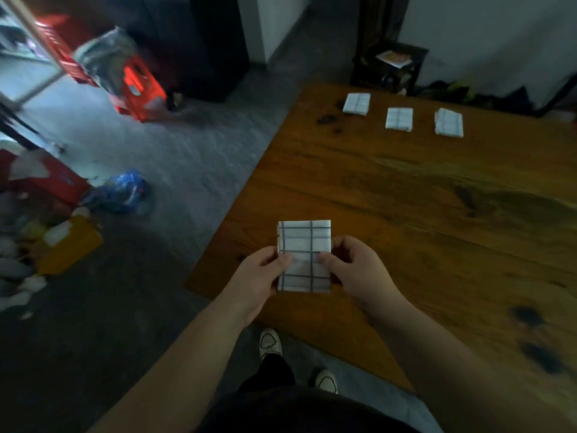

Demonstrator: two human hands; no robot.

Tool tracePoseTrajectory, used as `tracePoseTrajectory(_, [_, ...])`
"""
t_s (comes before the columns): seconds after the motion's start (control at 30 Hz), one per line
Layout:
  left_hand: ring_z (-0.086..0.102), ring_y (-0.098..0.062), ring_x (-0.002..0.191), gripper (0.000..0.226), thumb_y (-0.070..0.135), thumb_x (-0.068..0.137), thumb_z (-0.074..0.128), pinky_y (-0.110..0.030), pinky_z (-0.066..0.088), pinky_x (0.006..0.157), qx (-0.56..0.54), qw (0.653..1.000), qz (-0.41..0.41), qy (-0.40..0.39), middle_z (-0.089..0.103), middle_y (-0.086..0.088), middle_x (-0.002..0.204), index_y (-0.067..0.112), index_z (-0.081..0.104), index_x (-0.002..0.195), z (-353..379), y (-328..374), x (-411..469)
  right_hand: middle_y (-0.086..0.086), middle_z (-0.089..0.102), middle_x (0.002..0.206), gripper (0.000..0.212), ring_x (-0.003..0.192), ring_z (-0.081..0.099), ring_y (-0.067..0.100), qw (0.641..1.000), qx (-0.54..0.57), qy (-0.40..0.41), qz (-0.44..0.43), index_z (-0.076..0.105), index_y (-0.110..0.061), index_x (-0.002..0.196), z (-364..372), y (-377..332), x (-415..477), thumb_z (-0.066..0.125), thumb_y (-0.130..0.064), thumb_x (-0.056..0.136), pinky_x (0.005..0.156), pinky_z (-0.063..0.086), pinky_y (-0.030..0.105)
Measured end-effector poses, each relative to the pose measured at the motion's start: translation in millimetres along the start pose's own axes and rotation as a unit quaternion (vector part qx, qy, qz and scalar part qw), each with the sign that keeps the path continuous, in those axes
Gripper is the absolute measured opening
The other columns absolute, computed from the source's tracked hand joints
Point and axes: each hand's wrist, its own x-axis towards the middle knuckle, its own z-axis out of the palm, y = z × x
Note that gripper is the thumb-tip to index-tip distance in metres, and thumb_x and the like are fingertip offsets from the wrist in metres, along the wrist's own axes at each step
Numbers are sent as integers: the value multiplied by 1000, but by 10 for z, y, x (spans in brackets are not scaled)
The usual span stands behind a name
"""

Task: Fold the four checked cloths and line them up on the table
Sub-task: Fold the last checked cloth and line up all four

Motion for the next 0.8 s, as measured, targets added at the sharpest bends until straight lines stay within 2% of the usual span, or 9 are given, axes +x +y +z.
tracePoseTrajectory(0.13, [73, -9, 95, 15, 30, 100, 60, -35, 59, 85, 76, 992, 60, 86, 76, 8, 104, 29, 69, 112, -158, 216, -450, -10, 68, 108, 12, 99, 66, 8, 999, -26, -30, -29, 61, -32, 109, 153, -220, -58, 63, -29, 97, 84, 59, 33])
tracePoseTrajectory(0.27, [72, -3, 91, 14, 28, 100, 60, -30, 57, 82, 109, 974, 112, 165, 75, 14, 100, 29, 71, 110, -443, 391, -810, -13, 71, 105, 12, 96, 69, 4, 993, -53, -68, -78, 64, -35, 108, 447, -504, -78, 63, -32, 97, 83, 61, 31])
tracePoseTrajectory(0.33, [72, -3, 88, 13, 26, 99, 62, -29, 57, 79, 97, 964, 130, 211, 76, 13, 97, 26, 72, 107, -614, 439, -969, -14, 72, 104, 11, 93, 71, 4, 989, -58, -94, -100, 64, -36, 107, 635, -660, -95, 62, -34, 96, 78, 61, 31])
tracePoseTrajectory(0.4, [72, -4, 85, 11, 23, 99, 62, -29, 58, 77, 71, 952, 154, 255, 76, 10, 94, 23, 72, 104, -810, 470, -1122, -14, 73, 103, 11, 89, 72, 7, 983, -60, -126, -122, 64, -35, 107, 869, -831, -128, 61, -36, 96, 68, 57, 25])
tracePoseTrajectory(0.47, [72, -6, 82, 11, 21, 99, 63, -28, 59, 74, 50, 938, 173, 295, 76, 9, 92, 21, 73, 101, -1060, 493, -1278, -11, 74, 101, 13, 87, 72, 9, 975, -55, -163, -139, 65, -30, 108, 1160, -1000, -171, 59, -35, 98, 67, 55, 24])
tracePoseTrajectory(0.67, [72, -7, 80, 10, 20, 99, 63, -18, 56, 62, 19, 891, 217, 398, 76, 6, 90, 18, 72, 97, -2220, 415, -1779, 0, 75, 94, 15, 86, 72, 19, 954, -84, -228, -176, 69, -22, 101, 2508, -1400, -180, 59, -33, 99, 75, 59, 39])
tracePoseTrajectory(0.8, [72, -18, 82, 10, 19, 97, 64, -28, 59, 67, 19, 869, 214, 445, 76, -4, 89, 13, 73, 97, -3284, 305, -2141, 0, 74, 85, 13, 77, 69, 18, 937, -106, -249, -222, 69, -20, 93, 3695, -1673, -225, 60, -28, 99, 71, 58, 36])
